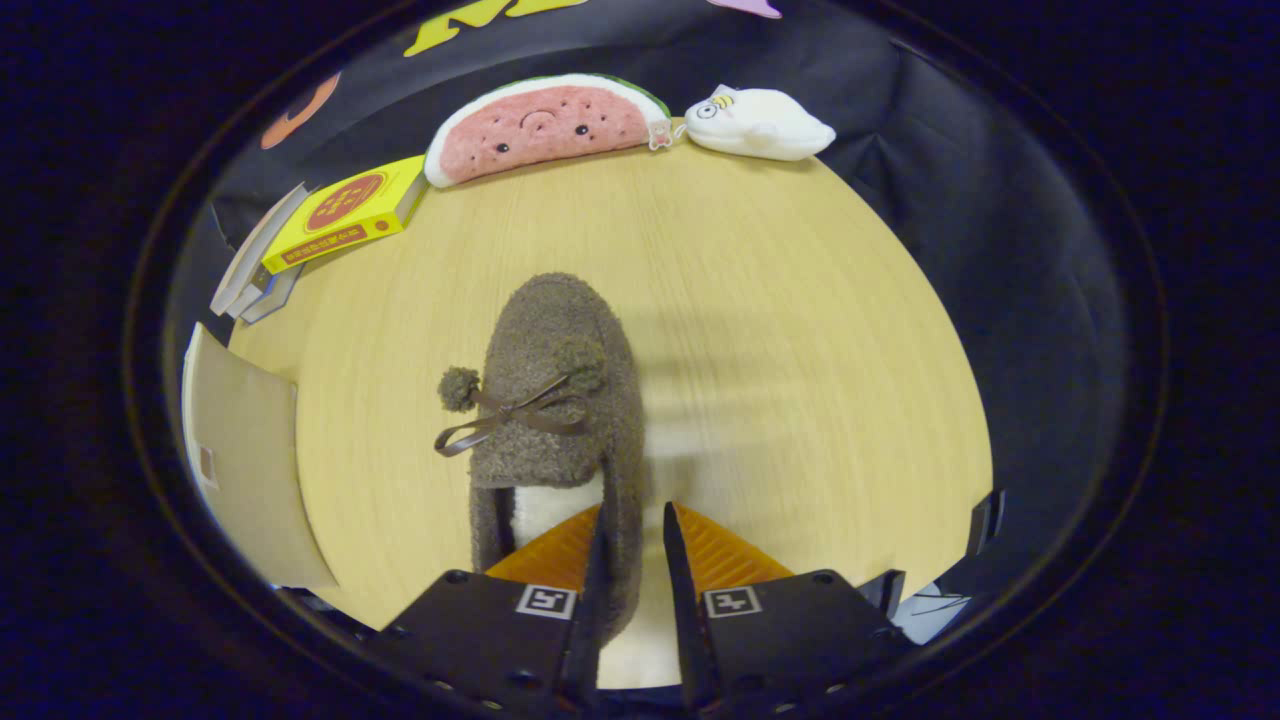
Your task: Open the storage box then place both shoes into the box .Put the left shoe in first, then the right shoe, with the right side of both shoes facing outward in a uniform manner.
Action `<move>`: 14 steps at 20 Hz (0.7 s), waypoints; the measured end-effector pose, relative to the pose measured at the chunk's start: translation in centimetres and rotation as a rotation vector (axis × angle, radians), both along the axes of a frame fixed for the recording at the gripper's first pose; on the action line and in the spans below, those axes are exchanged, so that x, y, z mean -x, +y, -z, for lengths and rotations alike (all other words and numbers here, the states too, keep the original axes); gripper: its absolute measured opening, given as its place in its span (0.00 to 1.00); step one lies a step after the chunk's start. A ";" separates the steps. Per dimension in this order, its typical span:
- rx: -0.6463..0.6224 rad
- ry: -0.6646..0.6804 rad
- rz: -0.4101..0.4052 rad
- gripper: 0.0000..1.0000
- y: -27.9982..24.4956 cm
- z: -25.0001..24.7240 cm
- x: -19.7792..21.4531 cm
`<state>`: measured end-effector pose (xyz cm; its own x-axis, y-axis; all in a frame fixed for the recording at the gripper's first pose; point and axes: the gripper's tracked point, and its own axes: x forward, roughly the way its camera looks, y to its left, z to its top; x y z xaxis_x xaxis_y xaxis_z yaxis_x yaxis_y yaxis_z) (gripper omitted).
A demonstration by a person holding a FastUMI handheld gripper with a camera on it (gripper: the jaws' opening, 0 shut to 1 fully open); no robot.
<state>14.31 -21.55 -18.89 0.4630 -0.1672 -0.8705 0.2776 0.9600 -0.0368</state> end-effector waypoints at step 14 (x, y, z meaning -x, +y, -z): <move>-0.257 -0.106 -0.012 0.00 7.2 -7.2 2.8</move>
